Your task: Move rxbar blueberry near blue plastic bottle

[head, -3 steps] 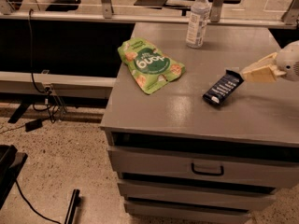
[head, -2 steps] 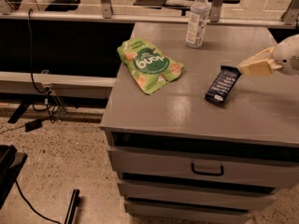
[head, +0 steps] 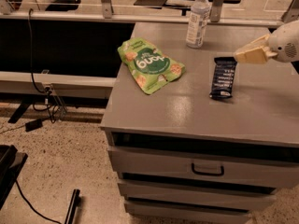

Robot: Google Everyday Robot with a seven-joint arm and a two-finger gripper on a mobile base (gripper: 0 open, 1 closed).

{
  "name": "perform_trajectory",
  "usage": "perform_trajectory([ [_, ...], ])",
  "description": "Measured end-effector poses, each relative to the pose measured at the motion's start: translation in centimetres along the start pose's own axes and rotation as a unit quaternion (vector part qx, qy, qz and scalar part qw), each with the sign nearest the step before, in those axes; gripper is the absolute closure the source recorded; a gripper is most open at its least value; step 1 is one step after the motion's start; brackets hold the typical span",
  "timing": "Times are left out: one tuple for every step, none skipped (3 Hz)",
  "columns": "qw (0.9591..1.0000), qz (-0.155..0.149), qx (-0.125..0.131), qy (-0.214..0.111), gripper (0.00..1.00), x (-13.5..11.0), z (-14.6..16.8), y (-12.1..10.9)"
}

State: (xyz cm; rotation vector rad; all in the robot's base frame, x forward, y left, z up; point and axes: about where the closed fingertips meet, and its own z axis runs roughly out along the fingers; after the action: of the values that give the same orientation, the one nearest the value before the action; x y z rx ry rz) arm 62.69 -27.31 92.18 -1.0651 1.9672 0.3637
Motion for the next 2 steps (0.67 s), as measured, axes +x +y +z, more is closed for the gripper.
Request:
perform_trajectory([
  [0.9998, -0.018, 0.006, -0.001, 1.0, -2.3, -0.1, -0.8],
  [0.9994, -0.03, 0.018, -0.002, 1.0, -4.0, -0.5, -1.8],
])
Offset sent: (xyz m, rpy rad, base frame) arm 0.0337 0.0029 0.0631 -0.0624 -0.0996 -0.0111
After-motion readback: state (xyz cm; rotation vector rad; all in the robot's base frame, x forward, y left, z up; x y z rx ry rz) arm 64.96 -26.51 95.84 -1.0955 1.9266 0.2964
